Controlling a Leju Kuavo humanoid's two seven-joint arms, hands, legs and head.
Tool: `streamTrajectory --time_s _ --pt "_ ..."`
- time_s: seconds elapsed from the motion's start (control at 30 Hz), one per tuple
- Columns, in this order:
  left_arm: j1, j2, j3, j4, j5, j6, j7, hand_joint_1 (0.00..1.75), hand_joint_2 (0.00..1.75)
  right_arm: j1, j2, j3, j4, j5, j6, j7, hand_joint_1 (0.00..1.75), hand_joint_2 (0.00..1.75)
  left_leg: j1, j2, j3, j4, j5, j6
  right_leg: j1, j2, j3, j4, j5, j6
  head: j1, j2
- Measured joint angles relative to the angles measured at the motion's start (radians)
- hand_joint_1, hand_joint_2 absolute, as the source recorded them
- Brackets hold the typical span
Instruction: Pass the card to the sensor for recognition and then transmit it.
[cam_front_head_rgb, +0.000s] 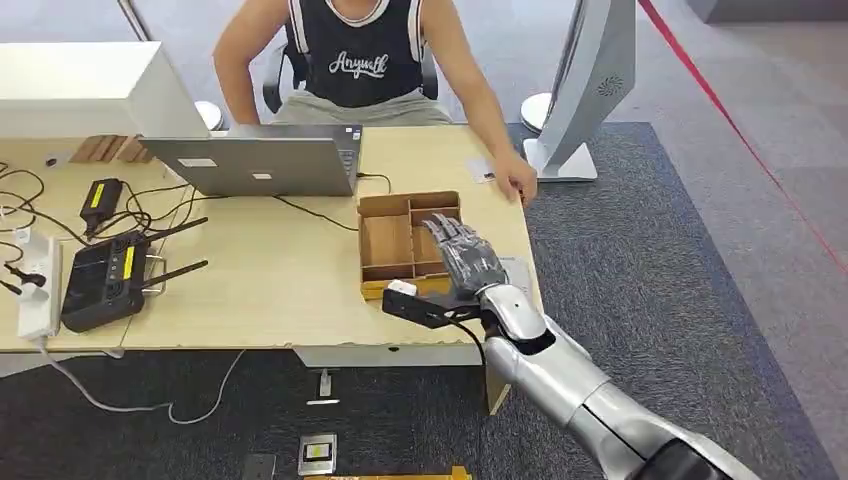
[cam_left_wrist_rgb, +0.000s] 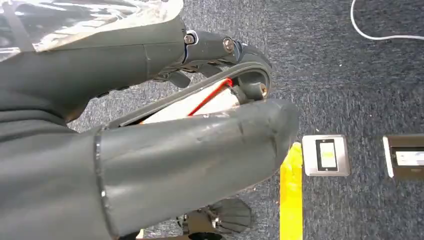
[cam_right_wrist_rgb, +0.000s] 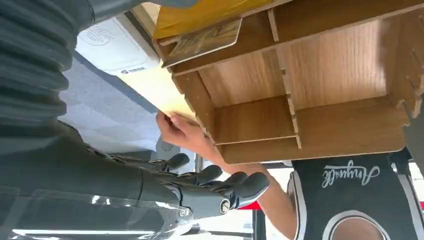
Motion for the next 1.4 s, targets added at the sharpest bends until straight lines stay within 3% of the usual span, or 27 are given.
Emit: streamTrajectory --time_s 0.73,1.4 --pt "-0.003 0.000 -0.005 0.000 0.001 0.000 0.011 0.00 0.00 -0.002 0.003 -0.002 0.074 -0.005 -0.026 0.005 0.00 1.75 0.000 0.000 0.000 0.000 0.000 0.000 0.000 0.000 0.000 0.000 0.000 0.000 0.000 0.000" --pt "-0.017 0.002 -0.059 -0.006 -0.007 0.000 0.060 0.00 0.00 0.006 -0.021 -0.012 0.114 -0.005 -0.039 0.023 0.00 1.75 0.000 0.000 0.000 0.000 0.000 0.000 0.000 0.000 0.000 0.000 0.000 0.000 0.000 0.000"
